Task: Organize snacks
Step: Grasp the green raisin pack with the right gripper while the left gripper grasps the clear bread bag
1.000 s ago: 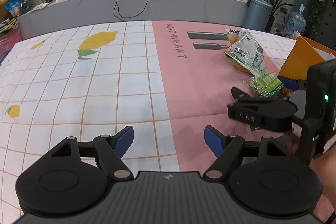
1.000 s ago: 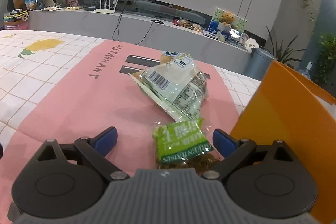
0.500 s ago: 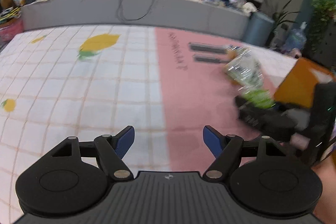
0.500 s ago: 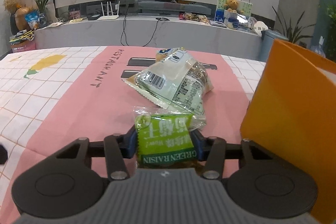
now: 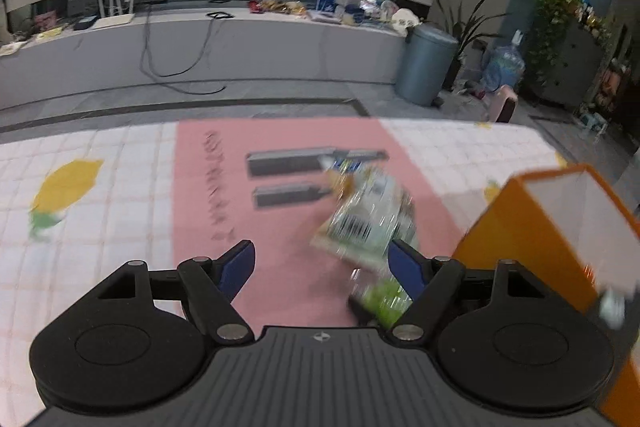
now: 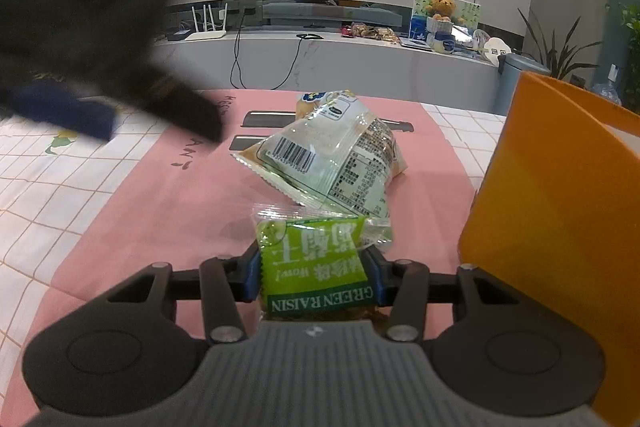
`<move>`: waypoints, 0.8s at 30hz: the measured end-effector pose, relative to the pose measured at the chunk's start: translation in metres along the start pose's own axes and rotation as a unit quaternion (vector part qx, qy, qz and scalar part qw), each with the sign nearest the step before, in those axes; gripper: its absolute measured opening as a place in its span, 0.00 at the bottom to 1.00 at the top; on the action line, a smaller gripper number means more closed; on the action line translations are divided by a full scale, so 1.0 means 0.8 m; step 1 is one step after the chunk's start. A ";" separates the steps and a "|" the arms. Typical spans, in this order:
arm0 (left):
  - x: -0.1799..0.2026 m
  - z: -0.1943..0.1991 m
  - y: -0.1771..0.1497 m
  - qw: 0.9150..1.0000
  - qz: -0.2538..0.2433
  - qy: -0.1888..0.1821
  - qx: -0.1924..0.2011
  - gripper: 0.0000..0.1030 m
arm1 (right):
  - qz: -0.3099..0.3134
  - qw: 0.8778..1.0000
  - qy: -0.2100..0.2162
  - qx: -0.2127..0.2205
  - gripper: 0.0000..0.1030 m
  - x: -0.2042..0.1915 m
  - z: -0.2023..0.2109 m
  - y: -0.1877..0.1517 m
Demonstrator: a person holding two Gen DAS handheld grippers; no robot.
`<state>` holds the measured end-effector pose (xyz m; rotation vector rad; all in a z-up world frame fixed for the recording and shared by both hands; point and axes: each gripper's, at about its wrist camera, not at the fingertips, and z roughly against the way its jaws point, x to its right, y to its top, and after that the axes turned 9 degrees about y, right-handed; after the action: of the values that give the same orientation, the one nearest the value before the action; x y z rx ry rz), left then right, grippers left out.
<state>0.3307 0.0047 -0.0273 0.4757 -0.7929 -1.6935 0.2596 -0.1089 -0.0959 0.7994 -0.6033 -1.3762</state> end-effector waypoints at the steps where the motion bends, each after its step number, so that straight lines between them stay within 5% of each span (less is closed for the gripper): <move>1: 0.002 -0.009 0.003 1.000 0.005 -0.006 -0.003 0.88 | 0.001 1.000 0.000 0.000 0.46 0.000 0.000 0.000; 6: 0.015 -0.063 0.014 0.998 0.002 -0.031 -0.048 0.88 | 0.001 1.000 -0.001 0.000 0.46 -0.002 0.000 0.000; 14: 0.024 -0.112 0.028 0.996 0.007 -0.070 -0.059 0.88 | 0.006 1.000 -0.004 0.000 0.46 -0.005 -0.002 0.001; 15: 0.024 -0.122 0.029 0.993 0.008 -0.080 -0.084 0.85 | 0.007 1.000 -0.005 0.000 0.46 -0.006 -0.002 0.002; 17: 0.019 -0.127 0.030 0.990 0.028 -0.095 -0.101 0.62 | 0.010 1.000 -0.008 0.000 0.46 -0.008 -0.002 0.002; 20: 0.017 -0.118 0.030 0.991 0.024 -0.081 -0.099 0.49 | 0.019 1.000 -0.014 0.001 0.46 -0.015 -0.001 0.001; 24: 0.000 -0.091 0.025 0.995 0.030 -0.067 -0.073 0.47 | 0.044 0.999 -0.031 0.001 0.46 -0.029 0.000 -0.001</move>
<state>0.3934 -0.0163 -0.0631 0.2375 -0.7659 -1.7264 0.2563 -0.0861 -0.0944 0.7256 -0.6809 -1.3232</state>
